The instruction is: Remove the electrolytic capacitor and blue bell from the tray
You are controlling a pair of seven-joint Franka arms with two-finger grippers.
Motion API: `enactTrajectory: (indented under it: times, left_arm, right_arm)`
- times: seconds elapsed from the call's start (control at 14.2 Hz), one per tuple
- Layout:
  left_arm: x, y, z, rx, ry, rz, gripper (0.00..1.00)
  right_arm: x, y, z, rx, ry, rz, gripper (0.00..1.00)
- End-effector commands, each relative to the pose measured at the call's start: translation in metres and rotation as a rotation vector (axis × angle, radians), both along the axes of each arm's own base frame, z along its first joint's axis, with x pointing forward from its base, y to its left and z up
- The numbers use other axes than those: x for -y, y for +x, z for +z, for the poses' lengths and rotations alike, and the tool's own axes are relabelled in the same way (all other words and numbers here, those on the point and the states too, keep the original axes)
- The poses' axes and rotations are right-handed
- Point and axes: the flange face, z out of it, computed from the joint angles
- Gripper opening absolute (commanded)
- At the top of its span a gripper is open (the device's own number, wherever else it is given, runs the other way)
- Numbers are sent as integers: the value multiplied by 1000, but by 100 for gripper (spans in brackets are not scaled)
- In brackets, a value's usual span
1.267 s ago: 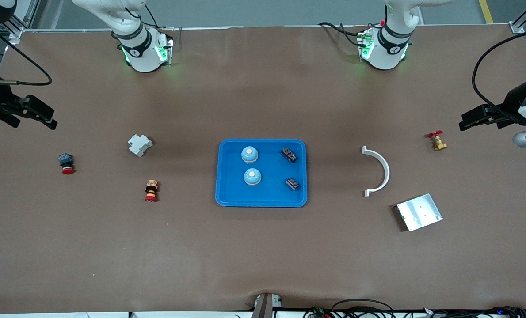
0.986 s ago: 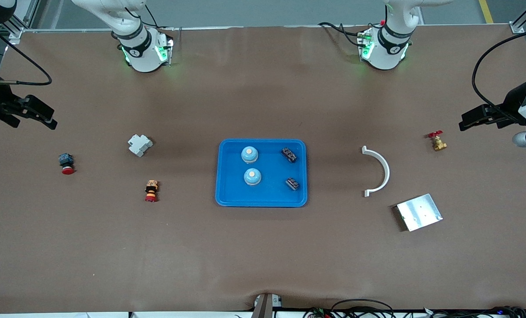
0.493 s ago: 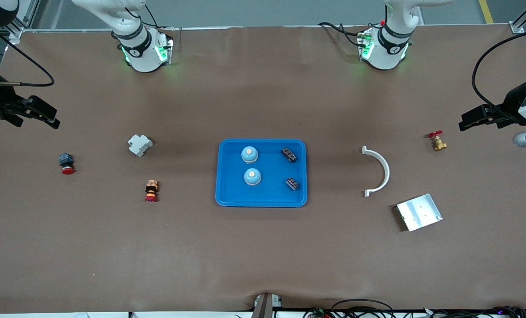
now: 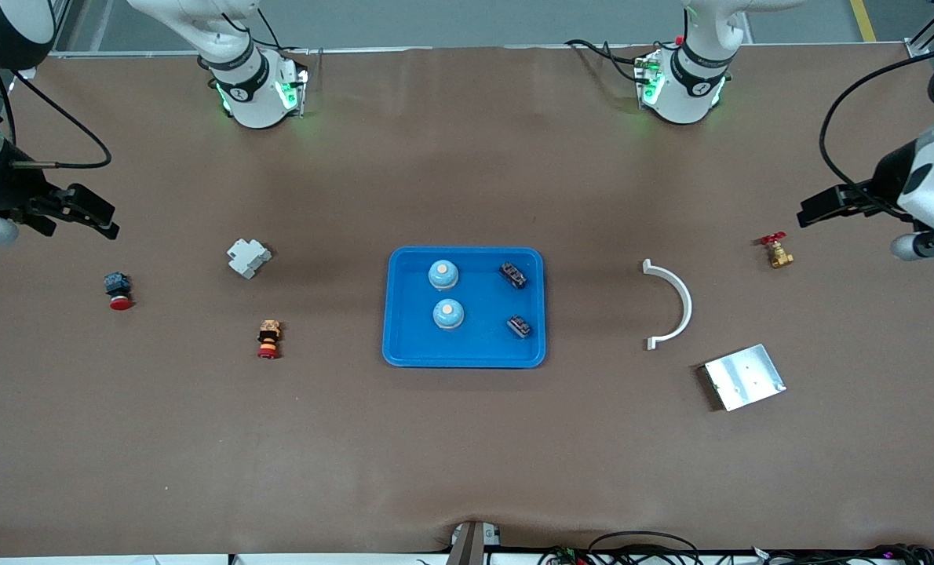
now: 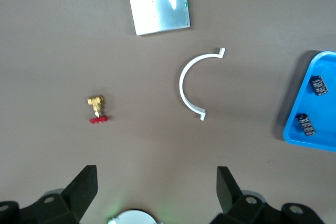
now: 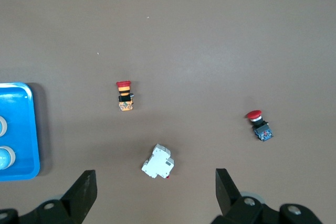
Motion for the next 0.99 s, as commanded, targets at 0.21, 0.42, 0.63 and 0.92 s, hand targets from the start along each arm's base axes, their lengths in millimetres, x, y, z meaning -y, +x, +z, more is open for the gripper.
enactTrajectory:
  times: [0.21,0.42,0.63,0.92]
  left_arm:
    - [74,-2,-15,-65,-7,218,100]
    - [96,2,-32,-125,-67,266,100]
    - [138,5,-49,-133,-89,306,100]
    - [206,9,-85,-116,-51,467,100]
  right_arm:
    - [-7,19,-34,9,-5,-19,100]
    - [-8,37,-69,-15,2,-45,100]
    - [-32,45,-92,-43,16,-137,100]
    - [-85,50,-122,-79,23,-300,100]
